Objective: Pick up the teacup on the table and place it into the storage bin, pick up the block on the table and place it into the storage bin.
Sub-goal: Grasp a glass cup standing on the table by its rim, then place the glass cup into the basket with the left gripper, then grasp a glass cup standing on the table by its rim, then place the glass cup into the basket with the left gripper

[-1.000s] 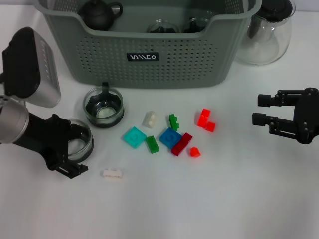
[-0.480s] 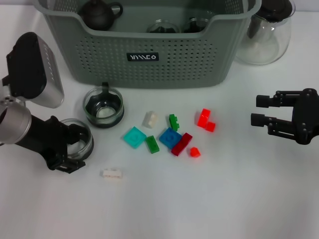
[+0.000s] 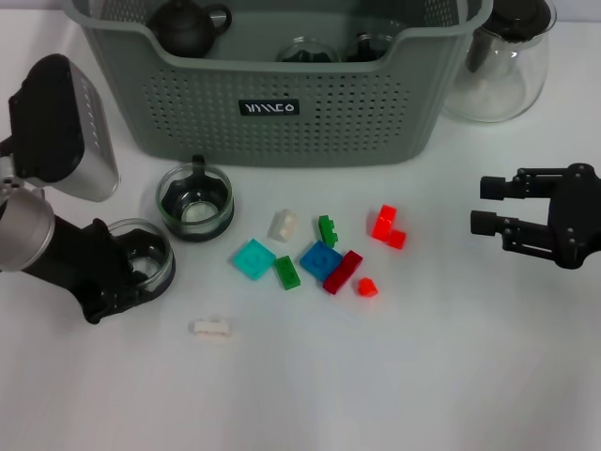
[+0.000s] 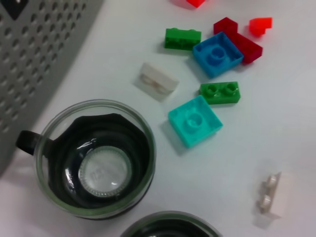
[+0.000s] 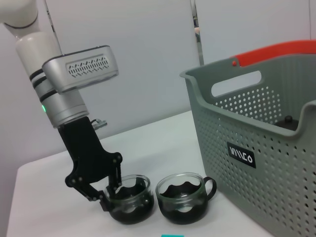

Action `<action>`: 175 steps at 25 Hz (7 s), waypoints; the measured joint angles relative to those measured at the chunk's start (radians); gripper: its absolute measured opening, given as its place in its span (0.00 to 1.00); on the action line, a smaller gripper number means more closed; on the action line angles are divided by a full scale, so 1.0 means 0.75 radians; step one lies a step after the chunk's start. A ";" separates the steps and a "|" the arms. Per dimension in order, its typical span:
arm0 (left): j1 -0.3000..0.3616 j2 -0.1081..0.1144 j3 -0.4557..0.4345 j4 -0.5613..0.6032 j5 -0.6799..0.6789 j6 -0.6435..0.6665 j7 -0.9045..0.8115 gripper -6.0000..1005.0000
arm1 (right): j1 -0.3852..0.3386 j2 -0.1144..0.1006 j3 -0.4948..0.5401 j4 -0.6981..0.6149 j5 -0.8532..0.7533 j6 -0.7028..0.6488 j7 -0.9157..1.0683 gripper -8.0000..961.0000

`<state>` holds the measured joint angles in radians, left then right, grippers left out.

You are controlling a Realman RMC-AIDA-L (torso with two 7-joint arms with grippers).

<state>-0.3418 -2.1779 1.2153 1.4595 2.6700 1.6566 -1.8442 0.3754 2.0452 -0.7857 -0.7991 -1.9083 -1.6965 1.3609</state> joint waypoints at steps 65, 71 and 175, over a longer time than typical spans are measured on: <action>-1.140 0.092 -0.071 -1.231 0.244 -1.069 -0.922 0.10 | 0.022 0.014 0.064 0.026 0.004 -0.026 0.002 0.51; -1.088 0.076 -0.111 -1.128 0.227 -1.079 -0.921 0.23 | 0.024 0.010 0.064 0.027 0.004 -0.027 0.014 0.51; -0.469 0.103 -0.799 -0.475 -1.359 -0.007 0.001 0.05 | 0.038 -0.015 0.082 0.061 0.007 -0.031 0.086 0.51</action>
<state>-0.6933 -2.1006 0.6160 1.1033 1.6506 1.6514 -1.8431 0.4039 2.0340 -0.7239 -0.7533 -1.9027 -1.7197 1.4251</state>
